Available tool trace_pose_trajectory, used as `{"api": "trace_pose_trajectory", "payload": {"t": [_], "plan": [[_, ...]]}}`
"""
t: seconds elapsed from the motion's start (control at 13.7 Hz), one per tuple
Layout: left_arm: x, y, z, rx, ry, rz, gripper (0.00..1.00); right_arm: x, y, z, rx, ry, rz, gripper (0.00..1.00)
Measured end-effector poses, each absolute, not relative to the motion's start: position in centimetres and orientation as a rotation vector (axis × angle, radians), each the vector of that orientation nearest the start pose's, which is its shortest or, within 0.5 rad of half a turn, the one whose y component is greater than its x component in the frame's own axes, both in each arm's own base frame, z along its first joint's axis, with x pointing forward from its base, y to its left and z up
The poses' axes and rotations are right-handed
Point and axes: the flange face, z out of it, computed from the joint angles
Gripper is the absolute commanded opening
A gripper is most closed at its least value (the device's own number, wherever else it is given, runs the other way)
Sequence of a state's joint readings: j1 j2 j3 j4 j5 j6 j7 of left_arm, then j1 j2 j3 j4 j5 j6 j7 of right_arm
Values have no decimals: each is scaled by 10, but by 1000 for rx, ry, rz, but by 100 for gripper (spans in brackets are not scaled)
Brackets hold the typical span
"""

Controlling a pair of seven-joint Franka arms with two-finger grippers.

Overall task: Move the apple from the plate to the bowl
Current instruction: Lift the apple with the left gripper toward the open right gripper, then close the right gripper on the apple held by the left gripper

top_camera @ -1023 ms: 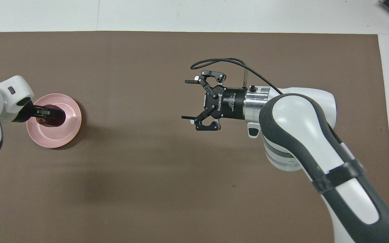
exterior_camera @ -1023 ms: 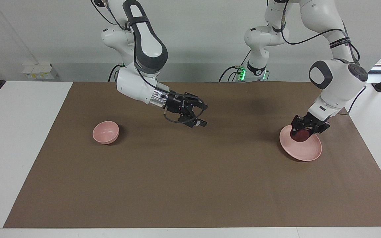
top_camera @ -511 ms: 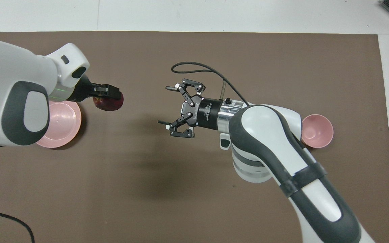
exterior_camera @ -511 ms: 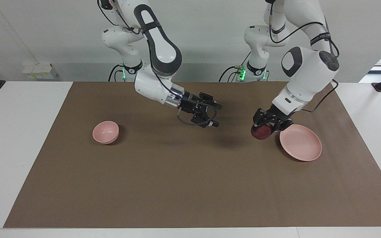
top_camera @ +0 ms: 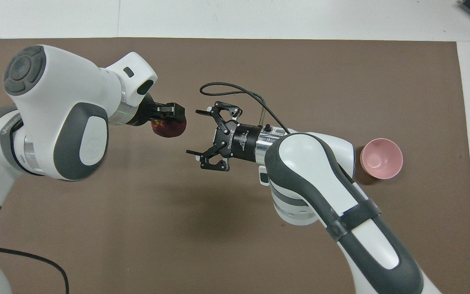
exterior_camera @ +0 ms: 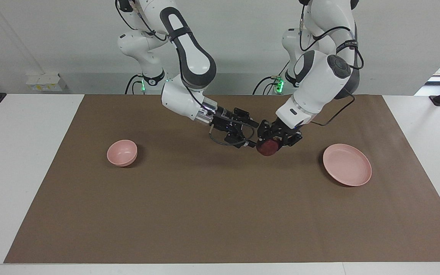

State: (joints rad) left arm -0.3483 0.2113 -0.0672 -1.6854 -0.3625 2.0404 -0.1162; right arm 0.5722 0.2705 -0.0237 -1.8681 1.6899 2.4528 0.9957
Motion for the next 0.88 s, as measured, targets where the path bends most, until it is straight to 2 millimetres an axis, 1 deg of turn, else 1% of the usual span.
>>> {"api": "trace_pose_trajectory", "payload": {"t": [0.15, 0.37, 0.58, 0.88], "plan": [[575, -282, 493, -3532, 280, -37, 0, 553, 339, 404, -1300, 1540, 766, 100], [573, -283, 497, -3578, 256, 8, 0, 555, 337, 408, -1292, 1542, 746, 100], [577, -274, 500, -3654, 185, 66, 0, 554, 337, 415, -1290, 1534, 740, 100], [582, -261, 507, -3752, 135, 117, 0, 551, 341, 415, -1293, 1540, 725, 100]]}}
